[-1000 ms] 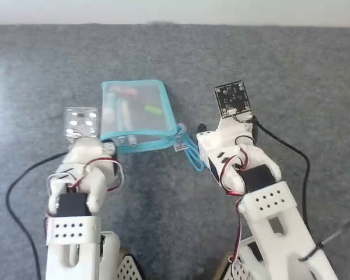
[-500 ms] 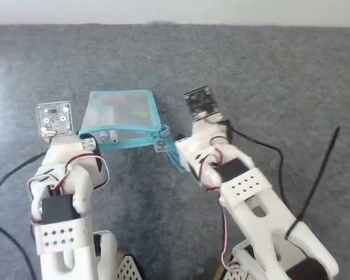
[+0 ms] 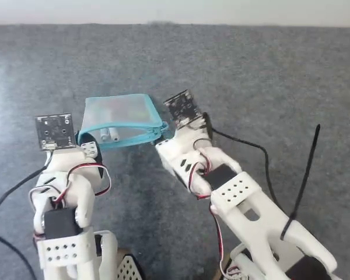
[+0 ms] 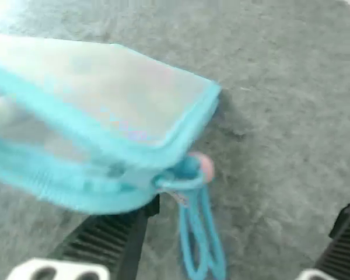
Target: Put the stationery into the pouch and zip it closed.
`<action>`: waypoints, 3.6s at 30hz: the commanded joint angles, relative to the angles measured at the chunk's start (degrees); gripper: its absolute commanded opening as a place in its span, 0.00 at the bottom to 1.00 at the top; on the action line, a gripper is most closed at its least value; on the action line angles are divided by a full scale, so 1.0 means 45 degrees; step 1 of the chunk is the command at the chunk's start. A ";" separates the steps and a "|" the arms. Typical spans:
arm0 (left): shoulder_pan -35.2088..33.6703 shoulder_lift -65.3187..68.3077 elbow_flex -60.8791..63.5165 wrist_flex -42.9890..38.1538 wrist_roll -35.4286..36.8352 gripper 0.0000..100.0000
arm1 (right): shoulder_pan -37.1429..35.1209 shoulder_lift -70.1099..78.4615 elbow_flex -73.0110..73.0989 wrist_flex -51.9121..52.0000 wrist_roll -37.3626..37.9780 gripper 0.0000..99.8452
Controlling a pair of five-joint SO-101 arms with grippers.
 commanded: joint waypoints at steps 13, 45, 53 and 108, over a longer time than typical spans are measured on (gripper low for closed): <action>0.0234 -0.0508 -0.0205 -0.0059 0.0137 0.01 | 0.0283 -0.0049 0.0234 -0.2842 0.2071 0.09; 0.0274 -0.0430 0.1221 -0.1485 0.0195 0.01 | 0.0713 -0.6535 -0.1758 0.6242 0.4650 0.01; 0.1524 -0.0508 0.1748 -0.1504 0.0137 0.01 | -0.1670 -0.7687 -0.1797 0.7629 0.5451 0.01; 0.1778 -0.0488 0.2510 -0.2051 0.0117 0.01 | 0.1397 0.0342 0.0293 0.1944 0.3712 0.25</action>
